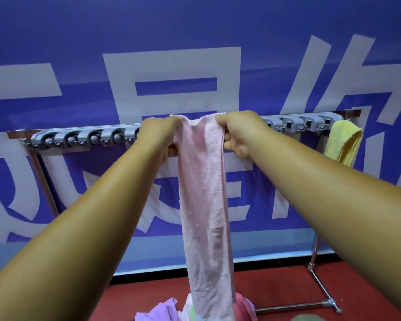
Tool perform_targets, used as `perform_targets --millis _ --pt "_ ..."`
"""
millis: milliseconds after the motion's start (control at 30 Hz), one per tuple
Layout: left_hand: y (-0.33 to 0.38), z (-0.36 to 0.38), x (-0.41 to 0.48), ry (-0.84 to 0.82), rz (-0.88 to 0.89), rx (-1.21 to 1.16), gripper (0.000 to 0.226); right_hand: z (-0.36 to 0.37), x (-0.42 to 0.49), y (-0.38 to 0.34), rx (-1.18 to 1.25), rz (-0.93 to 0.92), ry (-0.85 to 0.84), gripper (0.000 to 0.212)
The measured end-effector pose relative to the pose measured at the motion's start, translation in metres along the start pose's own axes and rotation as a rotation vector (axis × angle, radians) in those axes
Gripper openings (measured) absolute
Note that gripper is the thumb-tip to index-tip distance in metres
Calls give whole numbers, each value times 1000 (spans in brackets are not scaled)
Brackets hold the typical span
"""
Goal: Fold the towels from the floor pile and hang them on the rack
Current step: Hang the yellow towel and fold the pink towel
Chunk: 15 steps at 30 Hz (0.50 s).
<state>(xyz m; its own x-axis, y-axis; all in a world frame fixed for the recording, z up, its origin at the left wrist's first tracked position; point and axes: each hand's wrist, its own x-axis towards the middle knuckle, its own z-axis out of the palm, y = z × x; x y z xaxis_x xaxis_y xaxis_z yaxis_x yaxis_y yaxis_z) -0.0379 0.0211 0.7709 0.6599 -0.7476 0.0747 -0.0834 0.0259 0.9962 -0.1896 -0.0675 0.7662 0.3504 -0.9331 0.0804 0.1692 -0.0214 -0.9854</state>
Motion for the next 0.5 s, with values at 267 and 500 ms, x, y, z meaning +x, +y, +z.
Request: perform_targets --millis 267,500 --pt "-20 -14 24 139 -65 31 27 2 9 11 -32 76 131 30" --pt "-36 -8 27 131 -33 -26 26 6 9 27 13 120 158 34"
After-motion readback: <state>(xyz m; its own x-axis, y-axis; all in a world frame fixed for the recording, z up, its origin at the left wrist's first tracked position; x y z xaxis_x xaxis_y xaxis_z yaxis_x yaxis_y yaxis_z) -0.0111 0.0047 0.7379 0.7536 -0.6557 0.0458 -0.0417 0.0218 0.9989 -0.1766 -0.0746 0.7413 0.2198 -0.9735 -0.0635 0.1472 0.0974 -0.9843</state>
